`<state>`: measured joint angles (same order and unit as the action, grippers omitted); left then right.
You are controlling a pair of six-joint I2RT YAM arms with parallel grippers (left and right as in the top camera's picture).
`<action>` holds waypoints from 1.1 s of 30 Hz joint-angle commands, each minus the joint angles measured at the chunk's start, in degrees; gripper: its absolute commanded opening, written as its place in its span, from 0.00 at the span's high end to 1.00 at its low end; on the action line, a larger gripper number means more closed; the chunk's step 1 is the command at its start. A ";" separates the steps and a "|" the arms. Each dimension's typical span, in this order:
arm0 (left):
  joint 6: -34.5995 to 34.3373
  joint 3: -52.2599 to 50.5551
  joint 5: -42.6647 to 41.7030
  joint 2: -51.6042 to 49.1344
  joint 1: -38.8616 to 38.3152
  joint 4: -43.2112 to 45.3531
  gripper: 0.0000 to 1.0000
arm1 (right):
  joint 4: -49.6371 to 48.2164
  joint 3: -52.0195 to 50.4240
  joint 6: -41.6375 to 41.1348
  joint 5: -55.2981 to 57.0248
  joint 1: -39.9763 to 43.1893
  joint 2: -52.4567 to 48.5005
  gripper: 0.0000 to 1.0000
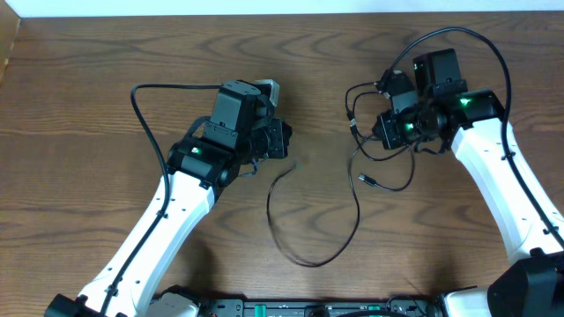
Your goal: Untangle cables
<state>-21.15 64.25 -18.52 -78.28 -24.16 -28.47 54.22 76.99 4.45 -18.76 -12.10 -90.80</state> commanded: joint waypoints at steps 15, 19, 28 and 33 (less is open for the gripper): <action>0.74 -0.26 12.00 -0.17 0.00 -8.04 0.69 | 6.10 -6.27 -7.82 3.41 -0.83 -0.31 0.65; 0.74 -0.26 12.17 -0.02 0.00 -9.29 0.69 | 3.69 -12.46 -12.55 3.39 -2.75 -0.31 0.64; 0.96 -0.26 12.20 0.61 -0.02 -9.25 0.69 | -3.45 -22.03 -23.02 4.28 -11.19 -0.31 0.61; 0.94 -0.26 12.17 0.61 -0.02 -9.29 0.69 | -3.69 -23.61 -33.51 12.79 -16.06 -0.31 0.59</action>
<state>-20.78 64.25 -7.27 -78.28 -24.16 -37.54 50.68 54.28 -19.77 -12.29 -25.74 -91.02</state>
